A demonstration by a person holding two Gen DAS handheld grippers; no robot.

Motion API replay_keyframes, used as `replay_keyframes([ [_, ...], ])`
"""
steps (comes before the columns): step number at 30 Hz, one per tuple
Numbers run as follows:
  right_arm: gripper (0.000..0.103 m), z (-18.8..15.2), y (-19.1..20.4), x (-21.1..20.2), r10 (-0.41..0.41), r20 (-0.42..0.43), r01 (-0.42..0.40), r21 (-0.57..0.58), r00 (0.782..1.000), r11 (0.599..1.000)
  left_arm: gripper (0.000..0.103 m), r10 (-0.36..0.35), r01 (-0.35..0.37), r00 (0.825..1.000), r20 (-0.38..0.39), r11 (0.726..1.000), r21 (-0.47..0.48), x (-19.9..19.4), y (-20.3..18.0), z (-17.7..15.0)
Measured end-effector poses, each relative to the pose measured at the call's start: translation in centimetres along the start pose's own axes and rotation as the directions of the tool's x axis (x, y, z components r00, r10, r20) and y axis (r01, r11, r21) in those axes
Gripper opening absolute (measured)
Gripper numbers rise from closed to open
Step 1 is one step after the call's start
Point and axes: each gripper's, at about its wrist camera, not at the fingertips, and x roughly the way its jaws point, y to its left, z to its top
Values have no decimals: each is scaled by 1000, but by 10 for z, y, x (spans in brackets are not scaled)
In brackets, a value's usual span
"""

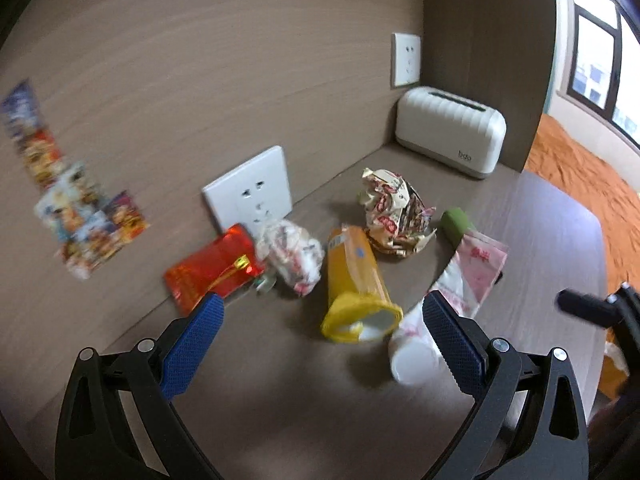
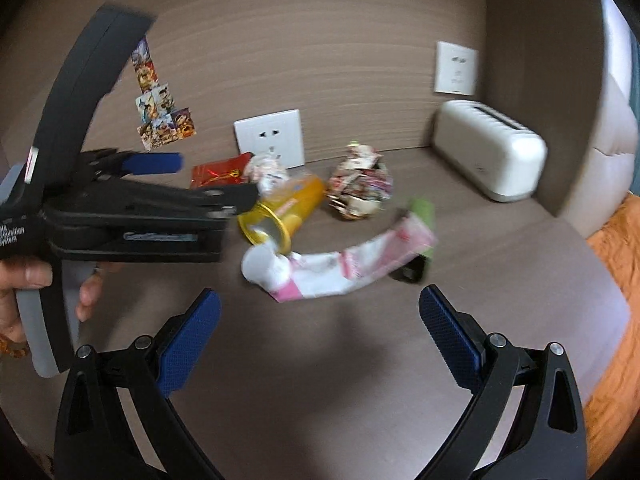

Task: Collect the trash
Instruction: 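Grasp the yellow cup with the left tool while the right grasps the white cup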

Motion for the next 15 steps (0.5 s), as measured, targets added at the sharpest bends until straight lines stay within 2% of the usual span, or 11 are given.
replay_keyframes([
  [5, 99, 9, 19, 38, 15, -44, -16, -37, 999, 999, 98, -33, 37, 997, -77, 998, 48, 46, -4, 14],
  [8, 92, 13, 27, 57, 22, -74, -26, -58, 997, 998, 98, -98, 103, 989, -109, 994, 40, 64, -2, 16],
  [9, 85, 13, 31, 65, 9, -87, -16, -81, 996, 997, 96, -120, 126, 985, -124, 991, 36, 70, -2, 15],
  [10, 77, 14, 32, 68, 5, -93, -14, -93, 996, 996, 92, -141, 146, 981, -134, 989, 31, 73, -2, 14],
  [11, 73, 15, 34, 72, 9, -100, -19, -104, 995, 994, 88, -150, 156, 979, -141, 987, 30, 76, -2, 13],
  [13, 58, 15, 35, 79, 18, -119, -30, -101, 993, 994, 66, -177, 184, 970, -165, 982, 32, 83, -4, 9],
  [14, 53, 15, 35, 83, 20, -126, -32, -97, 992, 995, 60, -181, 188, 969, -171, 982, 29, 84, -4, 7],
  [15, 50, 14, 35, 86, 17, -132, -30, -95, 991, 995, 48, -183, 190, 967, -178, 981, 28, 86, -5, 4],
])
